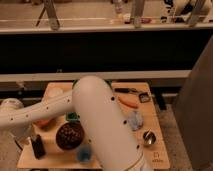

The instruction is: Wipe table surface with eraser

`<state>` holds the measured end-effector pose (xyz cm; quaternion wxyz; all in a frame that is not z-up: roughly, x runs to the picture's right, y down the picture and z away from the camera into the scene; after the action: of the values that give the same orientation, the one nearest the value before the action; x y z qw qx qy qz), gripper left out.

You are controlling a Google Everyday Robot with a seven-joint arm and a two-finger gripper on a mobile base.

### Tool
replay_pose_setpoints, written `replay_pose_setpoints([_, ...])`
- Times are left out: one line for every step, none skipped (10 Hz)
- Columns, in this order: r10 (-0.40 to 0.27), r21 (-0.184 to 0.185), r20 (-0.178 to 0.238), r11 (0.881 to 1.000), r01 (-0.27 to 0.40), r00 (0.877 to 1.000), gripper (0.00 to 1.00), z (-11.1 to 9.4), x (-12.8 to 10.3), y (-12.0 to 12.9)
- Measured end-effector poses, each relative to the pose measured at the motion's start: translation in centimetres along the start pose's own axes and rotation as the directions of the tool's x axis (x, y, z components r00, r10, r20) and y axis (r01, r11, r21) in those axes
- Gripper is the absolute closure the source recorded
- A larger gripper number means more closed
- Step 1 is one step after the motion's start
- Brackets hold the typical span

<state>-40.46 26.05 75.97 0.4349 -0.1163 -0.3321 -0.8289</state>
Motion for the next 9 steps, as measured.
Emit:
replay_pose_setpoints([-0.005, -0.011, 0.002, 1.0, 0.005, 1.0, 0.2, 0.1, 0.1, 0.2])
replay_pose_setpoints([-0.008, -0.013, 0.004, 1.0, 0.008, 1.0, 0.2, 0.2, 0.0, 0.2])
replay_pose_setpoints([-0.012, -0.017, 0.002, 1.0, 0.012, 1.0, 0.2, 0.1, -0.1, 0.2])
replay_pose_setpoints([-0.008, -0.02, 0.003, 1.0, 0.008, 1.0, 0.2, 0.0, -0.4, 0.4])
replay_pose_setpoints([-0.003, -0.022, 0.003, 1.0, 0.003, 1.0, 0.2, 0.0, -0.5, 0.7])
replay_pose_setpoints([-0.001, -0.024, 0.001, 1.0, 0.001, 1.0, 0.2, 0.1, -0.4, 0.9])
replay_pose_setpoints([-0.003, -0.025, 0.003, 1.0, 0.003, 1.0, 0.2, 0.4, -0.5, 0.8])
replay_pose_setpoints([-0.002, -0.028, 0.005, 1.0, 0.002, 1.0, 0.21, 0.8, -0.5, 0.9])
replay_pose_setpoints([0.001, -0.032, 0.007, 0.999, -0.001, 1.0, 0.26, 1.2, -0.5, 1.0])
